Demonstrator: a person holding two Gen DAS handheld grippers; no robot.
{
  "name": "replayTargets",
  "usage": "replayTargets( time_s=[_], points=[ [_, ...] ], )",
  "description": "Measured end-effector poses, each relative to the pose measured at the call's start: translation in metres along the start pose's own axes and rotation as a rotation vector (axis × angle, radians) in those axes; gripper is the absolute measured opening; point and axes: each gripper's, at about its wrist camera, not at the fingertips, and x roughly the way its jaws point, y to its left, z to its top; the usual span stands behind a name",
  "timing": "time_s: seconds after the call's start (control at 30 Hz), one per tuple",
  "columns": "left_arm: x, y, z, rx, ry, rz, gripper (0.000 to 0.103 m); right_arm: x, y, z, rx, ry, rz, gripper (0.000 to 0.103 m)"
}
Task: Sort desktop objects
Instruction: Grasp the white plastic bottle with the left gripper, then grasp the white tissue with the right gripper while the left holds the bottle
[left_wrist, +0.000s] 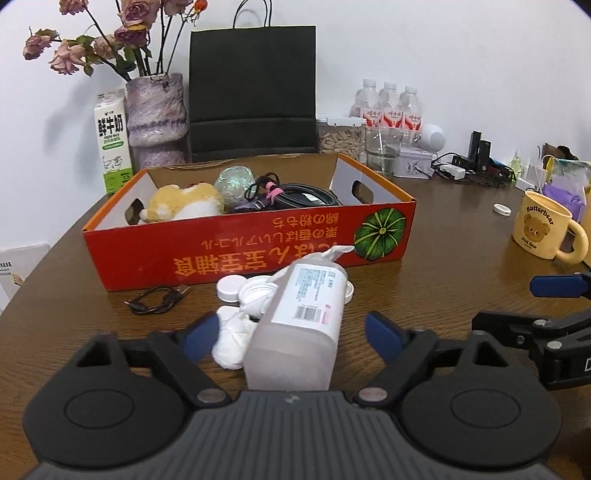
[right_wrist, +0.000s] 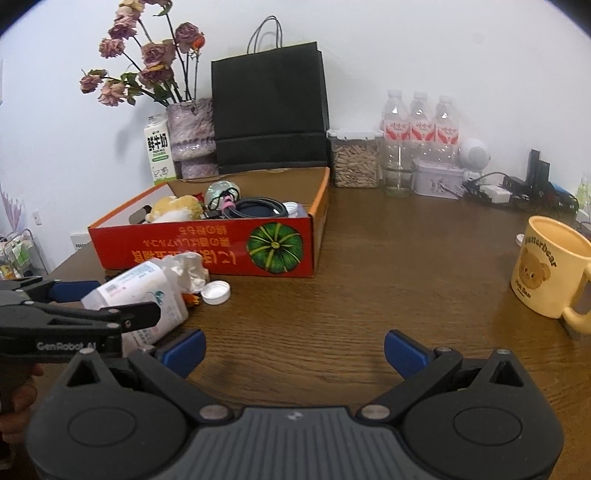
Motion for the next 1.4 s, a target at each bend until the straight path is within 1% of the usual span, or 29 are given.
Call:
replayTargets(
  time_s=[0.07,0.1,0.23,0.27,0.3,0.43,0.6,0.83,1.03,1.3,1.4],
  points=[
    [0.003,-0.002,-0.001,0.003,0.002,-0.002,0.076,0.001,-0.003,-0.001,0.006,0.003,0.000,0.103],
    [0.004,-0.003,-0.001,0.006,0.002,-0.003,0.070,0.001,-0.005,-0.002,0.009,0.004,0.000,0.103],
    [0.010,-0.007,-0.002,0.012,0.010,-0.005,0.057,0.003,-0.010,-0.004,0.020,0.008,0.002,0.103],
    [0.011,-0.008,-0.002,0.015,0.013,-0.003,0.050,0.004,-0.011,-0.005,0.022,0.010,0.003,0.103],
    [0.012,-0.009,-0.003,0.016,0.015,-0.004,0.045,0.004,-0.012,-0.005,0.024,0.011,0.003,0.103],
    [0.012,-0.010,-0.005,0.021,0.003,-0.011,0.044,0.005,-0.013,-0.005,0.027,0.016,0.006,0.103],
    [0.009,-0.006,-0.004,0.001,0.004,-0.022,0.044,0.006,-0.012,-0.005,0.026,0.019,0.002,0.103],
    [-0.012,0.007,0.003,-0.036,-0.059,-0.031,0.044,0.008,-0.005,-0.001,0.010,0.028,-0.006,0.103],
    [-0.031,0.038,0.004,-0.087,-0.098,-0.003,0.044,0.013,0.021,0.004,-0.038,0.038,0.019,0.103],
    [-0.043,0.078,-0.005,-0.139,-0.104,0.047,0.044,0.026,0.067,0.010,-0.103,0.058,0.079,0.103],
    [-0.045,0.090,-0.008,-0.152,-0.108,0.059,0.044,0.031,0.085,0.012,-0.126,0.064,0.112,0.100]
  ],
)
